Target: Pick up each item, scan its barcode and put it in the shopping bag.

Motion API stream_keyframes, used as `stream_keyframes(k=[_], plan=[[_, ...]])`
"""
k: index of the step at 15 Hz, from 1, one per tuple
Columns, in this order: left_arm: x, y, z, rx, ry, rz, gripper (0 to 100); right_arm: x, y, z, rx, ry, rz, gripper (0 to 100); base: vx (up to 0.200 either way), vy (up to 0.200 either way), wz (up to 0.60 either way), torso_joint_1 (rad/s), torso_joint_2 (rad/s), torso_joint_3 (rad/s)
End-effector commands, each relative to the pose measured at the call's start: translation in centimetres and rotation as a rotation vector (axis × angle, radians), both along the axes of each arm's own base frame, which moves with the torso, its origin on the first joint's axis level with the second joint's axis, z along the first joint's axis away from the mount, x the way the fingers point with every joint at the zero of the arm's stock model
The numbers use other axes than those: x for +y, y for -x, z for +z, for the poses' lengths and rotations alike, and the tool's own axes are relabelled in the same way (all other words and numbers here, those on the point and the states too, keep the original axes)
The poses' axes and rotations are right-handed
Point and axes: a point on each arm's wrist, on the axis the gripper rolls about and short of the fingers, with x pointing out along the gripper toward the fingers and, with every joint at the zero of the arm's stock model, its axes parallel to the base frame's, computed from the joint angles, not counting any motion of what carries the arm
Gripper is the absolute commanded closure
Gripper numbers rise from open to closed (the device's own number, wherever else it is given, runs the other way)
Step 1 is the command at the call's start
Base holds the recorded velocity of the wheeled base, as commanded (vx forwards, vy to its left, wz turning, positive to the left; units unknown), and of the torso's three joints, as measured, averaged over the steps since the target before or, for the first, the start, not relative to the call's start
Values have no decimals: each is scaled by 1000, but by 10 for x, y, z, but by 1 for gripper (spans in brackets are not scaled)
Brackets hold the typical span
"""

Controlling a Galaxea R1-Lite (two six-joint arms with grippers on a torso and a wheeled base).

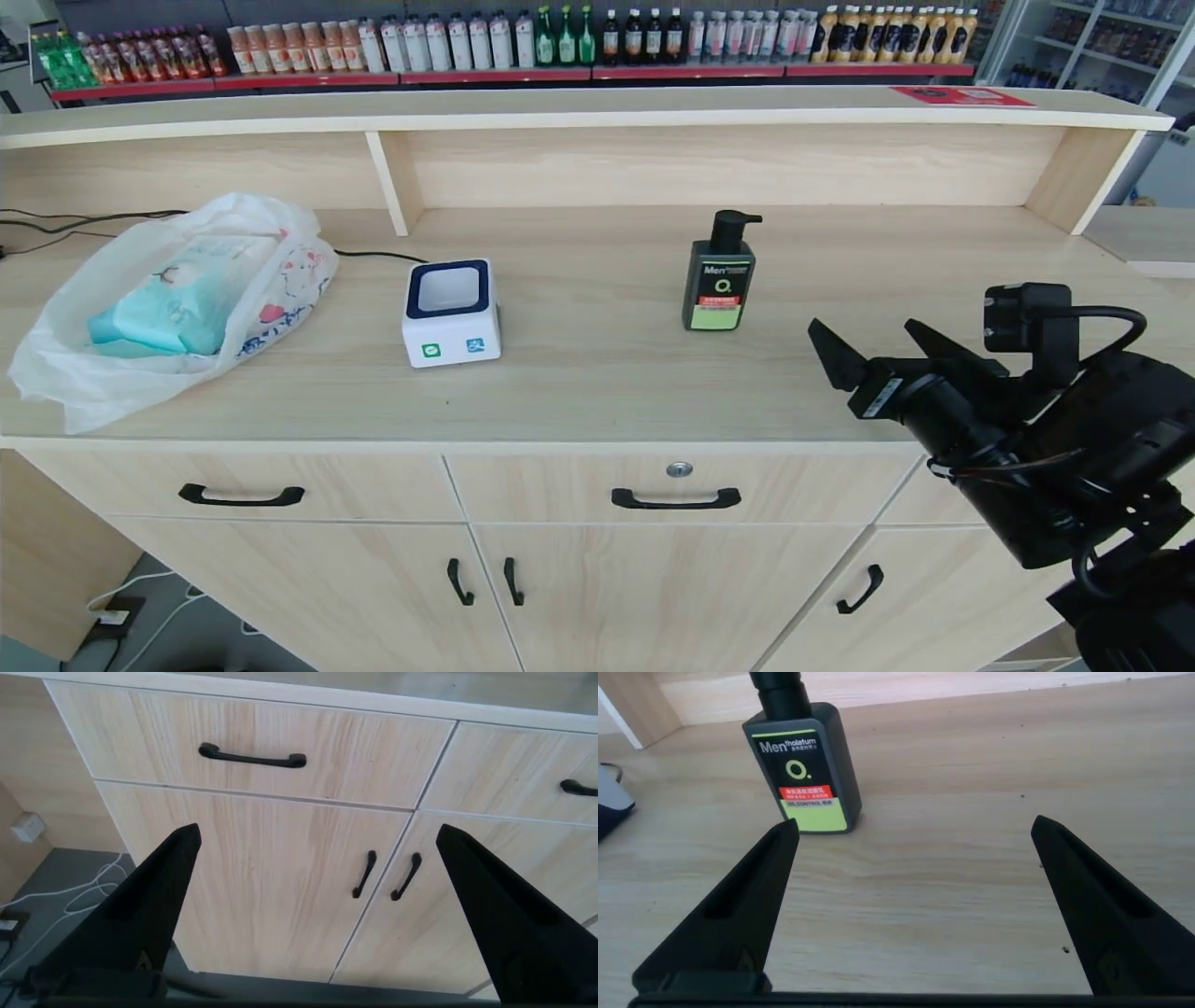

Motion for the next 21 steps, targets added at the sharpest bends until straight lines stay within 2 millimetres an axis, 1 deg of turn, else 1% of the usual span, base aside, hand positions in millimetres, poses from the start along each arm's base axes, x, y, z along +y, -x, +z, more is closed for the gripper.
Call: stream_keyframes(k=[1,7,8,10,12,14,17,21], plan=[[0,0,0,0,1,1,0,3,0,-1,4,2,9,0,0,0,0,0,0,0],[0,0,0,0,2,1,0,13,-15,-3,-6,-8,21,0,0,0,0,0,0,0],[0,0,0,0,1,1,0,14,-17,-2,-13,-11,22,0,0,0,0,0,0,0],[0,0,0,0,1,1,0,20,-22,7,-53,-25,34,0,0,0,0,0,0,0],[0,0,0,0,2,1,0,22,-25,12,-74,-33,33,0,0,0,0,0,0,0],[0,0,0,0,1,-1,0,23,-27,13,-80,-36,33,0,0,0,0,0,0,0],[0,0,0,-1,2,-1,0,19,-32,13,-84,-37,17,0,0,0,0,0,0,0],[0,0,0,-1,-1,-3,0,29,-43,5,-75,-35,29,0,0,0,0,0,0,0]])
